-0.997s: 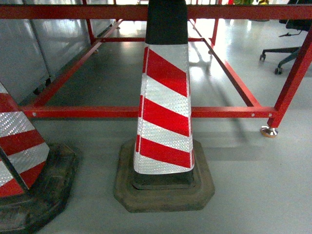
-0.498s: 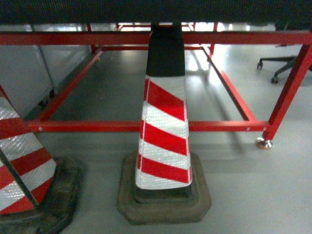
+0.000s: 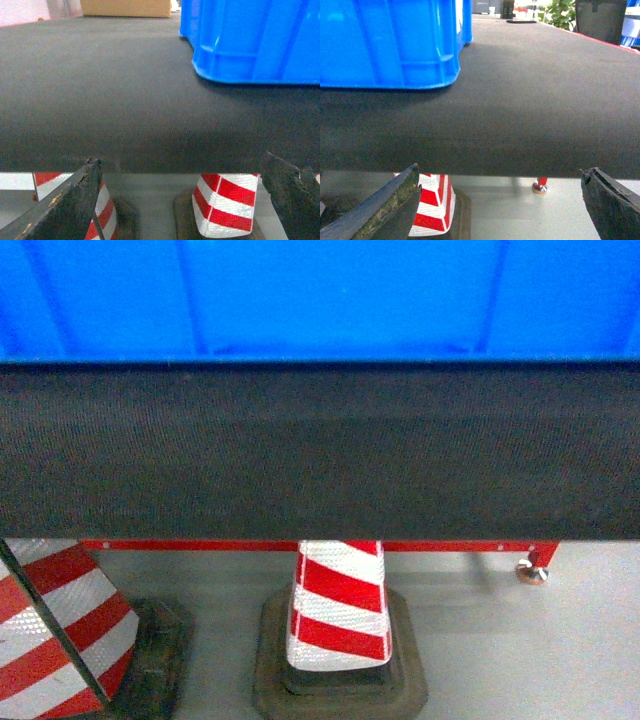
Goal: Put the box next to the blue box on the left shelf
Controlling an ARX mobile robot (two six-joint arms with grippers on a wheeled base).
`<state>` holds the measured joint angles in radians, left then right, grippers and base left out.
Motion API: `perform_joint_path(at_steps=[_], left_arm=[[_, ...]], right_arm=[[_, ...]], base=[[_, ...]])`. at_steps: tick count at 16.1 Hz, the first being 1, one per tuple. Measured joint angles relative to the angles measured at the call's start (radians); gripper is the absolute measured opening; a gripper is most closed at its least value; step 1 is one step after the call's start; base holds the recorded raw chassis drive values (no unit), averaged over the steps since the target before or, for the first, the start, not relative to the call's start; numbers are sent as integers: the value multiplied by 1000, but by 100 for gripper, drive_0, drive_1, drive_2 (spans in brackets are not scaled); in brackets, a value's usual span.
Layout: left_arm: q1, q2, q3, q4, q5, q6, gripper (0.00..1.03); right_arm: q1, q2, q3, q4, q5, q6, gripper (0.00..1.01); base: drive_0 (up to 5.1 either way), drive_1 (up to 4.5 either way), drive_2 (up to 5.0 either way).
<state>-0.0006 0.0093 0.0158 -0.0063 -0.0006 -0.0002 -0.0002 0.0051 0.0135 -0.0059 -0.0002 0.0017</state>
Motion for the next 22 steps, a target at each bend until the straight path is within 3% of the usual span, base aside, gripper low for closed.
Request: perform_joint_path(at_steps=[22], left_arm=[[0,0,0,2,0,0,98]], right_arm=[[0,0,0,0,0,1,98]], base=[[0,0,0]])
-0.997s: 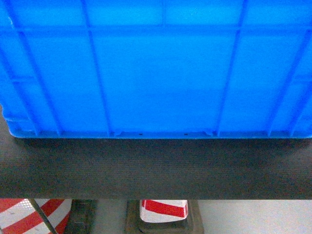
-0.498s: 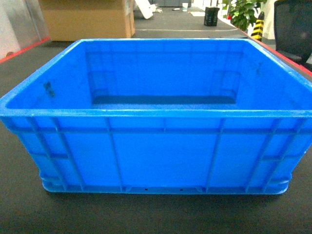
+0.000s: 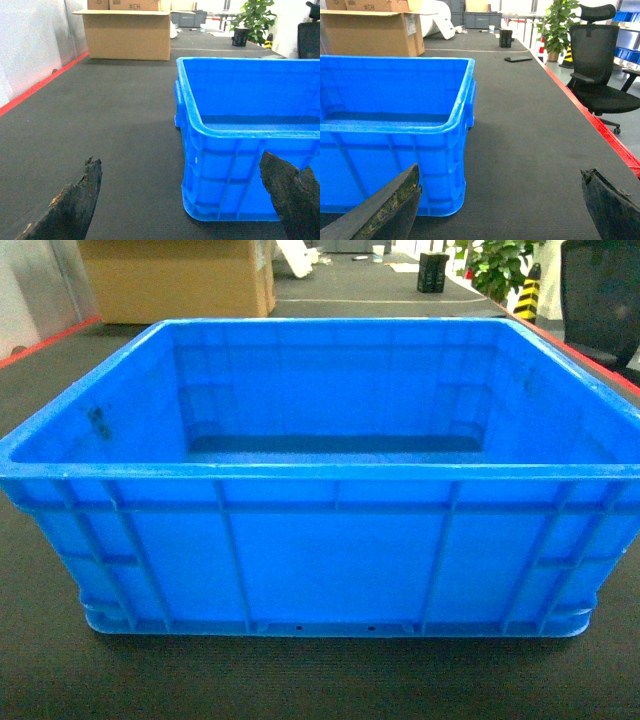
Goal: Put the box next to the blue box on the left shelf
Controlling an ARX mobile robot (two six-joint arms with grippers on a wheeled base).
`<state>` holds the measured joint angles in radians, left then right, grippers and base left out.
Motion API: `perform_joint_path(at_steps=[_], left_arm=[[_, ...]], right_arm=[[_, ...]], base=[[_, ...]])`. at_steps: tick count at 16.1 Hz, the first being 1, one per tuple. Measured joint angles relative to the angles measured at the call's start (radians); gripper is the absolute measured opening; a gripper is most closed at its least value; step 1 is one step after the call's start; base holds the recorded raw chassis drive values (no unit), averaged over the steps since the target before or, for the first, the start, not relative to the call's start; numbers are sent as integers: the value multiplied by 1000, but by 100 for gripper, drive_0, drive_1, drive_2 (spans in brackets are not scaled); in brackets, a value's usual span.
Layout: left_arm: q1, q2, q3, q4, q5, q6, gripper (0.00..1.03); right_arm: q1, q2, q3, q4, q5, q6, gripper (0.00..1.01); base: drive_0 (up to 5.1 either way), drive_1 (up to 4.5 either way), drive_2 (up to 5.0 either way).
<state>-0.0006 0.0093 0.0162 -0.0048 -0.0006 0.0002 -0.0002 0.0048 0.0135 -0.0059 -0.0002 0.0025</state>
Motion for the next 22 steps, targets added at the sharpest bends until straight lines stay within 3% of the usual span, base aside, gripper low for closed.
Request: perform_joint_path(at_steps=[22], left_arm=[[0,0,0,0,0,0,98]], right_arm=[[0,0,0,0,0,0,98]], base=[[0,0,0]])
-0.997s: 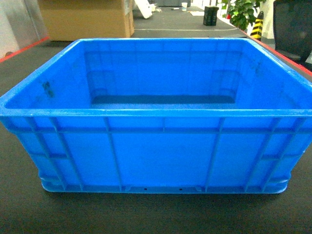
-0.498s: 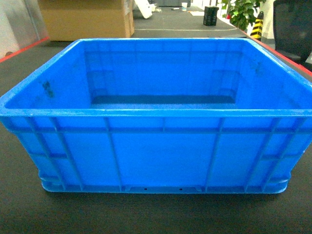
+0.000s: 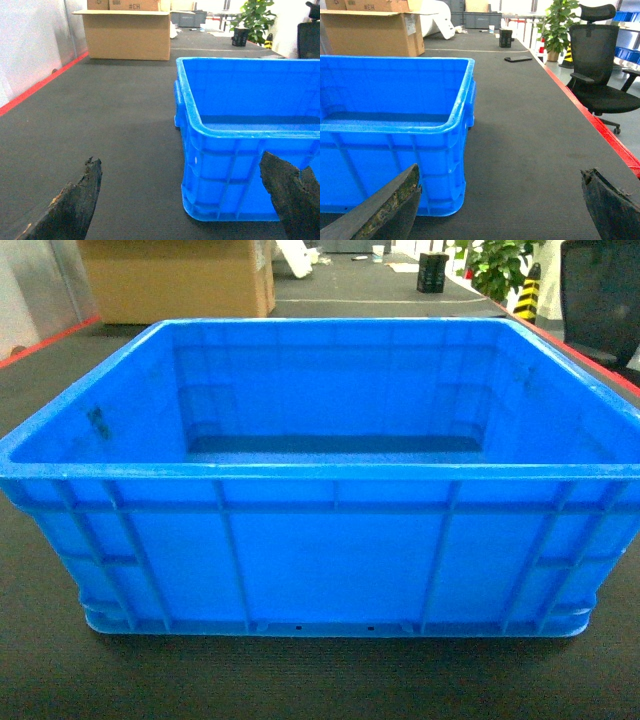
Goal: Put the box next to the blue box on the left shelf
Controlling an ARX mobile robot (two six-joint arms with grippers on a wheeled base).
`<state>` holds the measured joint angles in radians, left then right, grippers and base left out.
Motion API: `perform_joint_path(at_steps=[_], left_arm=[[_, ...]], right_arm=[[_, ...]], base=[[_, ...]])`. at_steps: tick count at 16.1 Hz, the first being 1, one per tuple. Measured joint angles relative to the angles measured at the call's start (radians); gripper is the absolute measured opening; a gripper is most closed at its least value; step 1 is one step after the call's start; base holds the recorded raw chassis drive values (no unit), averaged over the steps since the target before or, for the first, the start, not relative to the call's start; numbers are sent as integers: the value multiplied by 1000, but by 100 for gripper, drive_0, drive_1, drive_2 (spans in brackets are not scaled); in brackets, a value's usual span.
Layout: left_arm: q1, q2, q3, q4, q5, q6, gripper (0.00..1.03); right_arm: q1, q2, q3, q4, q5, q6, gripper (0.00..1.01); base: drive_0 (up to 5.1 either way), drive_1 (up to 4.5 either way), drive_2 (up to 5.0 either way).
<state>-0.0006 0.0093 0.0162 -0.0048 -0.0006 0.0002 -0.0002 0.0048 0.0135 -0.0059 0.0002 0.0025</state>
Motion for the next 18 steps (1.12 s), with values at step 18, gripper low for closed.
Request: perform_joint_path(at_steps=[18], left_arm=[[-74,1204,492,618,-121,3,98]], right_arm=[[80,1204,528,470,3,101,98]], base=[[0,0,0]])
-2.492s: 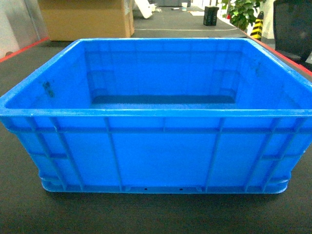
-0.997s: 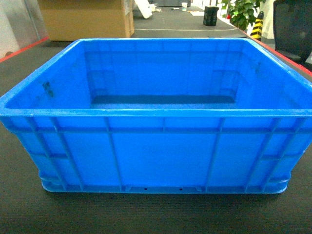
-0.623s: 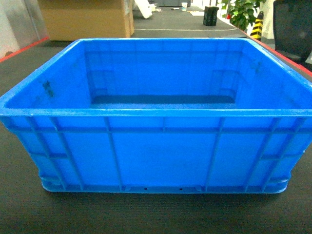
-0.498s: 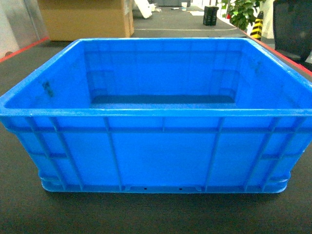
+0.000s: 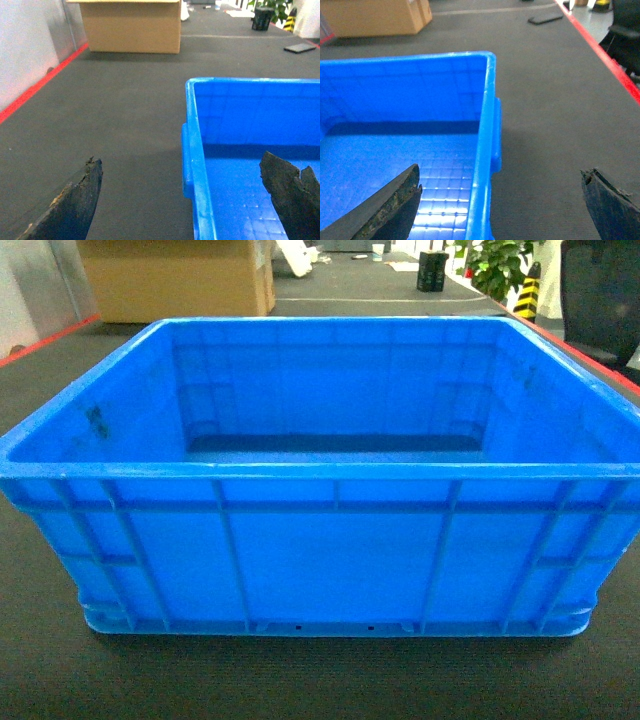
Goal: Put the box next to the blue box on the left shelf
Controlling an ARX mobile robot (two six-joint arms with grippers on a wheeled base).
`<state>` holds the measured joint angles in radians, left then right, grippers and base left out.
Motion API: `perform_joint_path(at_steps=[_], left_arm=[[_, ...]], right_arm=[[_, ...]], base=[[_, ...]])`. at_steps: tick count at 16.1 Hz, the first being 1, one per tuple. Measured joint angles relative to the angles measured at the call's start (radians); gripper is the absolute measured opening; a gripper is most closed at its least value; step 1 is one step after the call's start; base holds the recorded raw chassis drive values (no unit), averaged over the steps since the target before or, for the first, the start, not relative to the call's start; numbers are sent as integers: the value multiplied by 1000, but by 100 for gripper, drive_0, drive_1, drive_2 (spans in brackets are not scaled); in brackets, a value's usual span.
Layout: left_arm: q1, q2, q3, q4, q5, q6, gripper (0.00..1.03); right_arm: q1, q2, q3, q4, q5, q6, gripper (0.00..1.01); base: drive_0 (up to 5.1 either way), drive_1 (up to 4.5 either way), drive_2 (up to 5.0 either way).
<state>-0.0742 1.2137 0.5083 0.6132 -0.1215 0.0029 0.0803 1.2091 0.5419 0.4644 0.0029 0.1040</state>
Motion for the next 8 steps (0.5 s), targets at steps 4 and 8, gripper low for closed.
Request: perform_joint_path(at_steps=[4,8], left_arm=[[-2,178,109,-22,2,-3,98],[-2,303,190,-74,16,-3,98]], right_arm=[[29,222,175,-61,-3,2,98],[32,391,312,-135,-3,14,98]], base=[[0,0,0],[0,0,0]])
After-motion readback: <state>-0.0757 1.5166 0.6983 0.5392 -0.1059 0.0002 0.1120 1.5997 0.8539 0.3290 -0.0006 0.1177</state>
